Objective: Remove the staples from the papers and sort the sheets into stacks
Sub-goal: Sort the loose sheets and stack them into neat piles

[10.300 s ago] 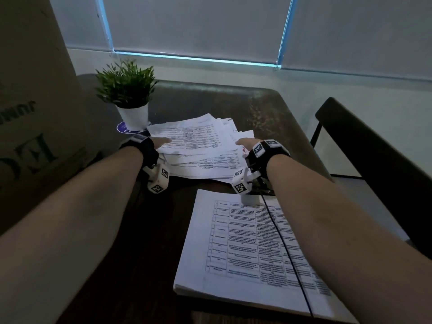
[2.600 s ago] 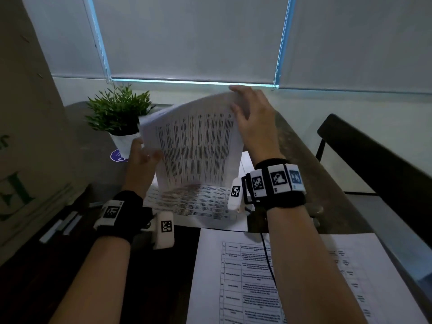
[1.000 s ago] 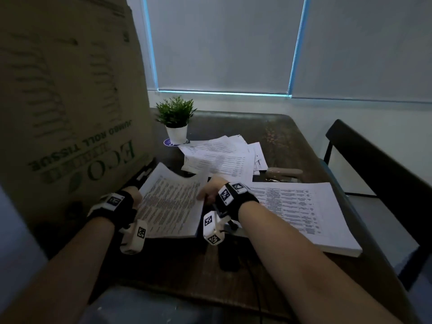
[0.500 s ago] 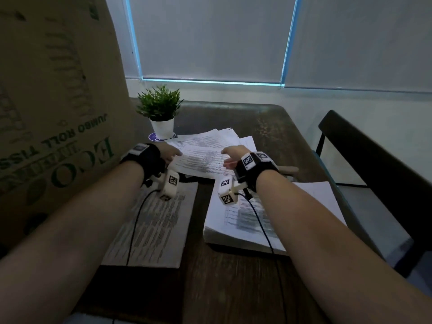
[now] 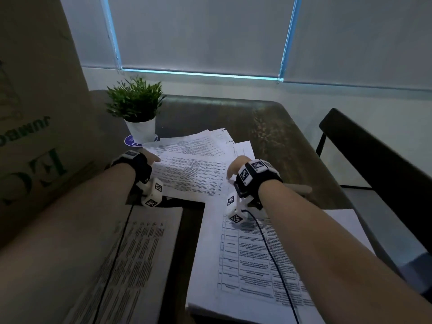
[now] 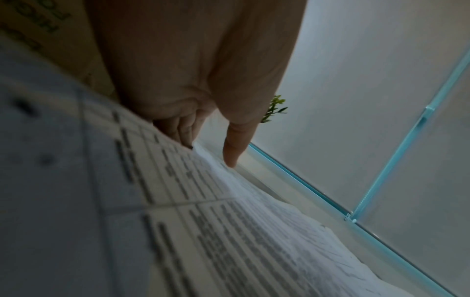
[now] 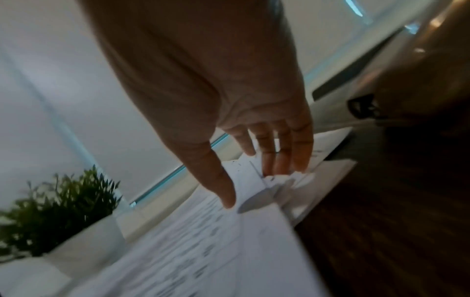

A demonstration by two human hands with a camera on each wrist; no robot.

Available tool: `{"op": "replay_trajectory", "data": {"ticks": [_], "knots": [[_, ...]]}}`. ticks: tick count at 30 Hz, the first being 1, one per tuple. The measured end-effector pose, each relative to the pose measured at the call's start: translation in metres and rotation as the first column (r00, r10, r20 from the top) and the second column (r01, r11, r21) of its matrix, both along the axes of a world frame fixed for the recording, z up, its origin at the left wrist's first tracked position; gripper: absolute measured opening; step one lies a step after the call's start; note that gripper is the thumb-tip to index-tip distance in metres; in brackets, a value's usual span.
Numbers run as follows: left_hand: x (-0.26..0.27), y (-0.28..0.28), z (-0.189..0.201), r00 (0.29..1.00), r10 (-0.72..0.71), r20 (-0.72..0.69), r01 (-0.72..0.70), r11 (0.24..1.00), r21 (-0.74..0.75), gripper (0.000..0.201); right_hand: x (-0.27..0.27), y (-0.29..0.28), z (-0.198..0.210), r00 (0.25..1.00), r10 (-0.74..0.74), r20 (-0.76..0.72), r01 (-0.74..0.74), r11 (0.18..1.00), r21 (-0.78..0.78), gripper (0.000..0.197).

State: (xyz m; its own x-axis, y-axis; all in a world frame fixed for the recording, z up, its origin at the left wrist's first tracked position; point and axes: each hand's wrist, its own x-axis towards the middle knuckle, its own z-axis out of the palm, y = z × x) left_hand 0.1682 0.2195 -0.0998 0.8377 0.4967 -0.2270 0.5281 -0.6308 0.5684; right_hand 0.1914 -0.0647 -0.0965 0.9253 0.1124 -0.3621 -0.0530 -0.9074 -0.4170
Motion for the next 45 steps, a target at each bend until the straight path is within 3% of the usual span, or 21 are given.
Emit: {"op": "replay_trajectory", "data": {"ticks": [2, 3, 6, 8, 10, 12, 15, 19, 21, 22, 24, 27, 29, 31, 33, 36, 38, 40, 41, 44, 45], "knots": [[0.004, 0.003, -0.002, 1.0, -0.008, 0.012, 0.007, 1.0, 0.022, 0.059, 0.028, 0.004, -0.013, 0.999, 0.051, -0.016, -0.053, 0.986, -0.161, 0.019], [0.005, 0.004, -0.003, 1.0, -0.008, 0.025, 0.007, 1.0, 0.03, 0.053, 0.019, 0.005, -0.007, 0.999, 0.045, 0.0, -0.045, 0.988, -0.149, 0.019], [0.02, 0.014, -0.013, 0.986, -0.005, 0.164, 0.001, 1.0, 0.022, 0.035, 0.015, 0.0, 0.005, 0.975, -0.046, 0.216, 0.053, 0.998, -0.026, 0.029], [0.02, 0.016, -0.015, 0.972, -0.008, 0.233, -0.006, 0.998, 0.059, 0.027, 0.029, -0.004, 0.01, 0.936, -0.15, 0.318, 0.141, 0.989, 0.05, 0.011], [0.017, 0.018, -0.013, 0.967, -0.02, 0.255, -0.008, 0.994, 0.108, 0.026, 0.043, -0.005, 0.015, 0.911, -0.199, 0.361, 0.155, 0.977, 0.147, 0.014], [0.015, 0.022, -0.01, 0.978, -0.026, 0.208, 0.004, 0.994, 0.108, 0.03, 0.05, -0.005, 0.017, 0.92, -0.233, 0.314, 0.152, 0.953, 0.262, 0.029], [0.013, 0.021, -0.007, 0.997, -0.051, 0.05, 0.047, 0.995, 0.088, 0.043, 0.054, -0.015, 0.006, 0.983, -0.135, 0.121, 0.103, 0.965, 0.242, 0.039], [0.015, 0.015, -0.015, 0.983, -0.111, 0.148, 0.138, 0.973, -0.186, 0.064, 0.044, -0.019, 0.015, 0.99, -0.081, -0.112, 0.117, 0.926, 0.36, 0.015], [0.012, 0.012, -0.017, 0.973, -0.122, 0.198, 0.189, 0.909, -0.371, 0.093, 0.04, -0.016, 0.021, 0.99, -0.06, -0.127, 0.1, 0.935, 0.339, 0.016], [0.011, 0.012, -0.017, 0.963, -0.108, 0.248, 0.222, 0.838, -0.498, 0.097, 0.041, -0.014, 0.02, 0.994, -0.047, -0.102, 0.077, 0.949, 0.306, 0.018], [0.007, 0.008, -0.012, 0.94, -0.11, 0.324, 0.295, 0.739, -0.605, 0.079, 0.04, -0.01, 0.017, 0.994, -0.098, -0.043, 0.106, 0.954, 0.279, 0.014], [-0.001, 0.009, -0.005, 0.933, -0.202, 0.297, 0.328, 0.818, -0.472, 0.081, 0.033, 0.0, 0.017, 0.978, -0.206, 0.037, 0.181, 0.92, 0.348, 0.025], [-0.006, 0.009, -0.002, 0.936, -0.257, 0.242, 0.332, 0.872, -0.361, 0.062, 0.019, 0.002, 0.023, 0.982, -0.161, 0.094, 0.129, 0.951, 0.279, 0.038], [-0.011, 0.004, 0.002, 0.957, -0.237, 0.165, 0.263, 0.951, -0.163, 0.049, 0.016, 0.002, 0.03, 0.984, -0.163, 0.071, 0.132, 0.937, 0.323, 0.045], [-0.016, 0.001, 0.009, 0.973, -0.202, 0.109, 0.203, 0.979, 0.006, 0.045, 0.008, -0.001, 0.039, 0.985, -0.164, 0.051, 0.131, 0.908, 0.399, 0.043], [-0.021, 0.004, 0.011, 0.988, -0.15, 0.021, 0.149, 0.989, 0.019, 0.05, -0.006, -0.009, 0.044, 0.981, -0.183, -0.057, 0.189, 0.871, 0.453, 0.045], [-0.026, 0.003, 0.012, 0.99, -0.142, -0.006, 0.142, 0.99, -0.011, 0.052, -0.013, -0.015, 0.045, 0.952, -0.144, -0.271, 0.272, 0.804, 0.529, 0.025], [-0.028, 0.005, 0.006, 0.996, -0.09, 0.0, 0.09, 0.995, -0.036, 0.054, -0.012, -0.022, 0.041, 0.959, -0.106, -0.264, 0.217, 0.871, 0.44, 0.008], [-0.028, 0.005, 0.002, 0.997, -0.076, -0.002, 0.076, 0.995, -0.068, 0.055, -0.008, -0.021, 0.037, 0.976, -0.097, -0.196, 0.165, 0.916, 0.366, 0.01], [-0.024, 0.004, -0.009, 0.994, -0.068, 0.083, 0.093, 0.931, -0.354, 0.047, 0.005, -0.015, 0.021, 1.0, -0.022, -0.021, 0.024, 0.997, 0.075, 0.033], [-0.023, 0.003, -0.009, 0.991, -0.074, 0.108, 0.11, 0.92, -0.376, 0.042, 0.009, -0.013, 0.016, 1.0, 0.023, -0.003, -0.023, 1.0, 0.005, 0.04]]}}
